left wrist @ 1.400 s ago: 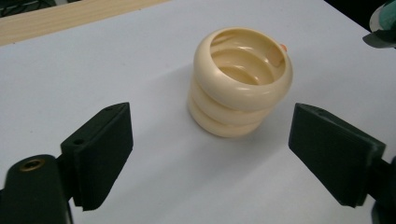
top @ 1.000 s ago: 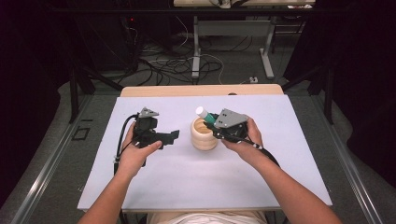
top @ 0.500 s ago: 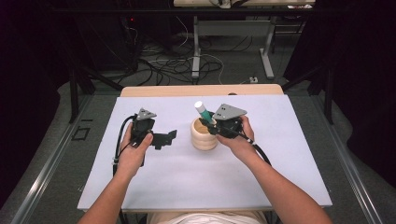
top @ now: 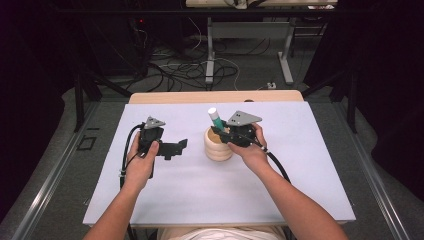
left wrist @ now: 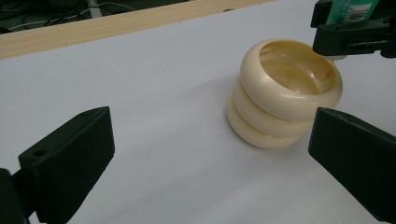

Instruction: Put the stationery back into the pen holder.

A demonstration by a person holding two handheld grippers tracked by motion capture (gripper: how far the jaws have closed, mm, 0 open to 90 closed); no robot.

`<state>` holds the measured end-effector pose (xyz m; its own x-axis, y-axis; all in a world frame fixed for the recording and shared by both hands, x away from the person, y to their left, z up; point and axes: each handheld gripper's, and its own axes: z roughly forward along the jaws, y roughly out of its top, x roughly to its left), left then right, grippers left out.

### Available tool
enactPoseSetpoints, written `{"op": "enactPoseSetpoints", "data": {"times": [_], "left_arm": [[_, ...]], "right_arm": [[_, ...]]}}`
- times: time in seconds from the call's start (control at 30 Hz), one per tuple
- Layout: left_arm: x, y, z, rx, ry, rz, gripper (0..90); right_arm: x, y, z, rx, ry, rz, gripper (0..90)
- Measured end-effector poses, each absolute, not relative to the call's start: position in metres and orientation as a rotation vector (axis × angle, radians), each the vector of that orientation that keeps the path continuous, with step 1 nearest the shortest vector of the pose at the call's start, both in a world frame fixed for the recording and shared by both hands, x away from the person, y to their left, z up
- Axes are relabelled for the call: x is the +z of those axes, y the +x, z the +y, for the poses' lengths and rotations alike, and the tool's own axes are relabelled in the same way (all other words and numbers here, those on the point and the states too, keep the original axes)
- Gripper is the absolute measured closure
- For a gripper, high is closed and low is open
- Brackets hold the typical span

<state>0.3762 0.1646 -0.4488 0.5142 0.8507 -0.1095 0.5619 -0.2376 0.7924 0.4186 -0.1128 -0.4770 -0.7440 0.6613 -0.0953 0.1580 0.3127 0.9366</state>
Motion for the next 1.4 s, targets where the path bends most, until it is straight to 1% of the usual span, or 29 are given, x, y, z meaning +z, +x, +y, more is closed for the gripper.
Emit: {"op": "enactPoseSetpoints", "data": {"times": [0.47,0.67,0.7,0.83,0.97,1.1,1.13,1.23,1.33,1.4], "left_arm": [[-0.450,0.377,0.166,0.423,1.929,1.176,0.5],[-0.450,0.377,0.167,0.424,1.929,1.180,0.5],[-0.450,0.377,0.167,0.422,1.928,1.179,0.5],[-0.449,0.377,0.168,0.408,1.934,1.178,0.5],[-0.449,0.376,0.169,0.428,1.921,1.183,0.5],[-0.449,0.377,0.172,0.416,1.924,1.185,0.5],[-0.451,0.377,0.171,0.420,1.903,1.195,0.5],[-0.451,0.377,0.174,0.410,1.920,1.197,0.5],[-0.452,0.377,0.174,0.418,1.892,1.200,0.5],[-0.452,0.377,0.175,0.424,1.893,1.200,0.5]], "right_arm": [[-0.492,0.424,-0.109,1.419,0.755,2.135,64.9],[-0.495,0.424,-0.113,1.432,0.780,2.132,59.9],[-0.495,0.423,-0.113,1.412,0.778,2.148,57.8],[-0.492,0.420,-0.116,1.416,0.802,2.114,44.4],[-0.488,0.414,-0.123,1.442,0.820,2.049,38.6],[-0.482,0.405,-0.136,1.442,0.872,2.064,34.3],[-0.481,0.403,-0.138,1.442,0.895,2.060,30.1],[-0.477,0.398,-0.146,1.382,0.923,2.099,15.9],[-0.472,0.392,-0.155,1.322,0.961,2.138,13.0],[-0.470,0.388,-0.161,1.318,0.990,2.115,8.4]]}}
